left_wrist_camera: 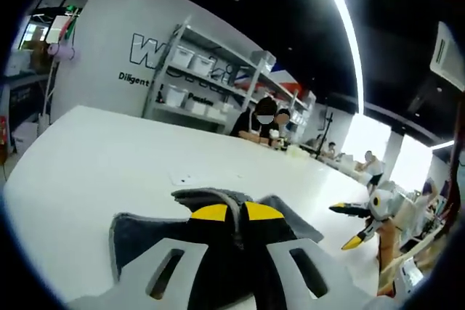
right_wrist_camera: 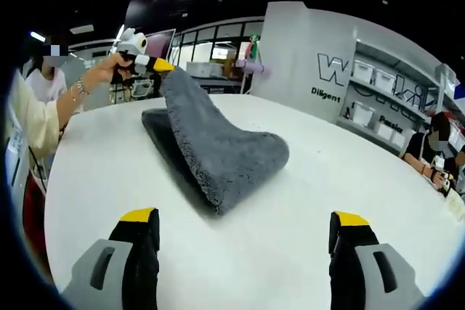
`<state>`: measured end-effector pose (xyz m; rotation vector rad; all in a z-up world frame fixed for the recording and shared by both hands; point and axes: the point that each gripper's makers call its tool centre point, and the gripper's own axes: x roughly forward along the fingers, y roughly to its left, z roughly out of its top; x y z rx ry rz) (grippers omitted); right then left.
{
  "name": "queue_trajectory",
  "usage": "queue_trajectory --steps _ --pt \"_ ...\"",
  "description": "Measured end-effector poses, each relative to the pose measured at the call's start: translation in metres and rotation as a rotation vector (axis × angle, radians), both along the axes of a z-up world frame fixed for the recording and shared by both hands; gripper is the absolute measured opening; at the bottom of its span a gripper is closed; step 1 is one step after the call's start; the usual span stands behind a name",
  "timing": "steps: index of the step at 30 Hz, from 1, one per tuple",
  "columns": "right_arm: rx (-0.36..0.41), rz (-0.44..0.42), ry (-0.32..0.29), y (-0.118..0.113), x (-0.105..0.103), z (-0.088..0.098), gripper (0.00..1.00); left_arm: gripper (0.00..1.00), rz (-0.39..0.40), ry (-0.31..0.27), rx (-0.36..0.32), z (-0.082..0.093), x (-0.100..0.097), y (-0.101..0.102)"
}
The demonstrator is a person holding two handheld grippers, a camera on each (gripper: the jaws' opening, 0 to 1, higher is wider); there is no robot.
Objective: Fold the towel on the table until its edges align and the towel forms a compact rectangular stack.
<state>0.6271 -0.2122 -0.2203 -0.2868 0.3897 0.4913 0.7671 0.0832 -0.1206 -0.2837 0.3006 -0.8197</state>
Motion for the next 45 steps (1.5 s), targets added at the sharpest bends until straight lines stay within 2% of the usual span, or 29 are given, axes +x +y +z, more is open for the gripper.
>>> queue_trajectory --steps 14,26,32,36,45 --pt "-0.004 0.002 0.015 0.0 0.0 -0.004 0.99 0.05 0.054 -0.015 -0.002 0.009 0.006 0.03" --pt "-0.009 0.008 0.022 0.002 0.0 -0.006 0.99 0.05 0.071 -0.034 0.01 0.016 0.006 0.046" --pt "-0.015 0.014 0.026 0.003 0.0 -0.006 0.99 0.06 0.078 -0.003 0.013 -0.002 0.0 0.058" --pt "-0.021 0.018 0.033 0.004 0.0 -0.008 0.99 0.06 0.108 0.047 0.001 -0.024 -0.003 0.074" --pt "-0.027 0.021 0.043 0.004 0.001 -0.01 0.99 0.06 0.125 0.149 0.006 -0.068 -0.008 0.098"
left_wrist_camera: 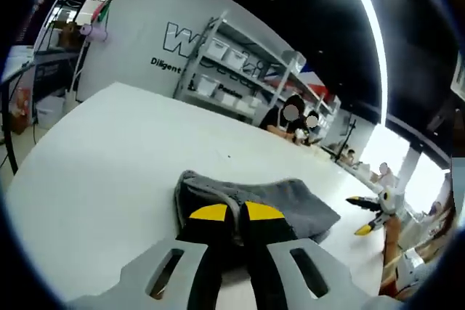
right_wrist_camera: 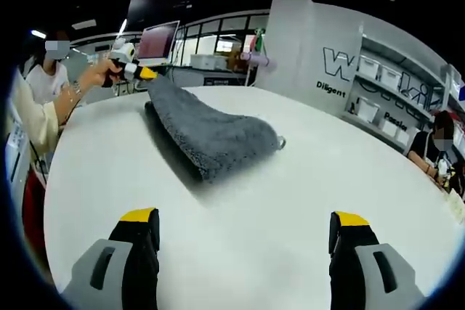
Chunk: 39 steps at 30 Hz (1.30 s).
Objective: Fold the towel on the table until its edges align and the towel forms a compact rectangular stack.
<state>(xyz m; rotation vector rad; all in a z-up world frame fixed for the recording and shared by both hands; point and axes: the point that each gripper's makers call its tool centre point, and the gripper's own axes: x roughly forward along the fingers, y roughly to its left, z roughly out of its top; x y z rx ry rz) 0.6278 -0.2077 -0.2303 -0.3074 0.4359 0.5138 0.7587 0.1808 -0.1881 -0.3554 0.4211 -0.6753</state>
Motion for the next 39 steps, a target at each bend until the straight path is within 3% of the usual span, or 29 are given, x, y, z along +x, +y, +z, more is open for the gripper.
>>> queue_trajectory --steps 9,24,30,34,39 --pt "-0.01 0.009 0.012 0.002 0.001 -0.004 0.99 0.07 0.015 0.086 -0.008 -0.034 -0.004 0.008" --pt "-0.019 0.014 0.02 0.003 -0.001 -0.007 0.99 0.19 -0.018 0.159 -0.065 -0.048 -0.023 -0.008" --pt "-0.022 0.016 0.026 0.003 -0.001 -0.009 0.99 0.08 0.025 0.126 -0.122 -0.036 -0.013 -0.008" --pt "-0.022 0.014 0.025 0.003 -0.001 -0.008 0.99 0.07 0.027 0.092 -0.092 -0.031 -0.007 -0.011" --pt "-0.023 0.017 0.023 0.004 -0.001 -0.007 0.99 0.06 -0.013 0.037 -0.099 -0.012 -0.004 -0.031"
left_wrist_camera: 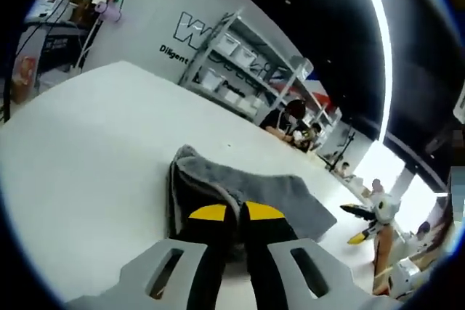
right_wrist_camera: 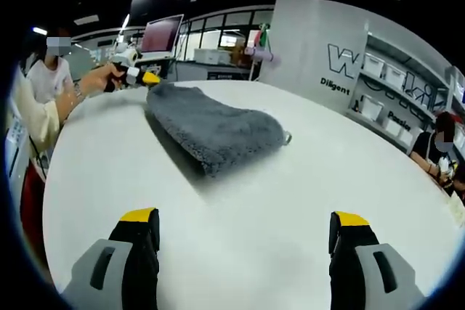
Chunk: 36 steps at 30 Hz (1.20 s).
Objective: Fold the towel on the table until its edges align and the towel forms a compact rectangular stack.
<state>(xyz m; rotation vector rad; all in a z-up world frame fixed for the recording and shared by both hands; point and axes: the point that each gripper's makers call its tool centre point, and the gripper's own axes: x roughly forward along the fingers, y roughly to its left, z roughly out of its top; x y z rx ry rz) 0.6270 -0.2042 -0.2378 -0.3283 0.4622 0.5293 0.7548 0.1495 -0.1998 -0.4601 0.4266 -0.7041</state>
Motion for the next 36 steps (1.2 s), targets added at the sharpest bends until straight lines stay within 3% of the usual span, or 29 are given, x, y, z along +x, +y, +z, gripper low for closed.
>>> queue_trajectory --steps 7,12,21,27,31,36 --pt "0.004 -0.002 -0.006 -0.001 -0.001 0.002 0.99 0.06 -0.121 -0.068 -0.001 0.028 0.0 -0.053" --pt "0.003 0.001 -0.009 0.0 -0.002 0.002 0.99 0.06 -0.213 -0.095 -0.006 0.038 -0.007 -0.096" --pt "0.006 0.002 -0.016 0.001 -0.003 0.004 0.99 0.06 -0.373 -0.054 0.011 0.02 -0.021 -0.157" --pt "0.005 -0.003 -0.017 0.0 -0.002 0.004 0.99 0.06 -0.428 -0.005 0.013 0.001 -0.031 -0.18" --pt "0.004 -0.003 -0.013 0.001 -0.002 0.003 0.99 0.08 -0.446 0.011 0.003 -0.005 -0.036 -0.184" --pt "0.001 -0.005 -0.007 0.0 -0.001 0.001 0.99 0.22 -0.464 0.021 -0.027 -0.005 -0.043 -0.188"
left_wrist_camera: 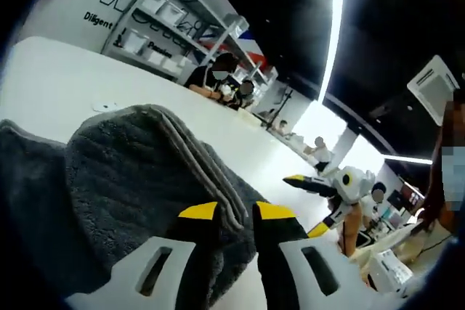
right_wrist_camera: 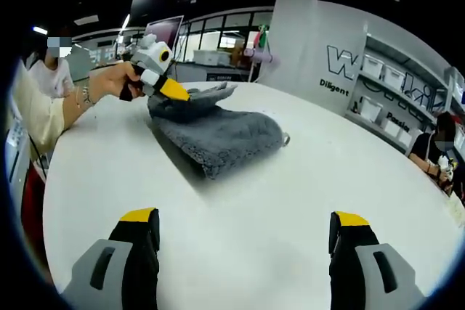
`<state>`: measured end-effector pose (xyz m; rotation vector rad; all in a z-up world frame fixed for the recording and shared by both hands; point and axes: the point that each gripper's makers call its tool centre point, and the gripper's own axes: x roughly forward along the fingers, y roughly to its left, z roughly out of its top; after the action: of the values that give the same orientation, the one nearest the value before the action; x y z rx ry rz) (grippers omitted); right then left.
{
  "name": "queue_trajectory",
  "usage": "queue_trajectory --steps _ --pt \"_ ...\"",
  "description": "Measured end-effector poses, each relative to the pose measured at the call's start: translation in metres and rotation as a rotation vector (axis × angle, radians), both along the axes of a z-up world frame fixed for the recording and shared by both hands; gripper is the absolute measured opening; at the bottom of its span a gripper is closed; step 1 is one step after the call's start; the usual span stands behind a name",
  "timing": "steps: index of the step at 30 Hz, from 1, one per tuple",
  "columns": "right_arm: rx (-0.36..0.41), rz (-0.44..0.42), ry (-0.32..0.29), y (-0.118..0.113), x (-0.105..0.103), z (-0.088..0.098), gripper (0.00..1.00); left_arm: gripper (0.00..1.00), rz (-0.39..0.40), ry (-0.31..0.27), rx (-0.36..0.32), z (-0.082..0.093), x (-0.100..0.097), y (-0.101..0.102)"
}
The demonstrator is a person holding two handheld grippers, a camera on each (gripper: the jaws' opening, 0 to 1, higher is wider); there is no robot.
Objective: Fold the towel on the table until its edges align and the towel forms a compact rectangular stack.
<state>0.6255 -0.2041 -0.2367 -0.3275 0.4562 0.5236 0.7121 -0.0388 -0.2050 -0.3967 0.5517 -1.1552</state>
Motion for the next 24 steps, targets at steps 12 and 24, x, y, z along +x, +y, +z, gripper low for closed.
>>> queue_trajectory --steps 12,24 --pt "-0.002 0.004 -0.002 0.002 -0.001 -0.001 0.99 0.39 0.07 -0.05 0.0 0.018 0.017 0.009" --pt "-0.002 0.013 -0.003 0.003 -0.002 0.0 0.99 0.42 0.132 -0.342 0.279 0.004 0.009 0.003"
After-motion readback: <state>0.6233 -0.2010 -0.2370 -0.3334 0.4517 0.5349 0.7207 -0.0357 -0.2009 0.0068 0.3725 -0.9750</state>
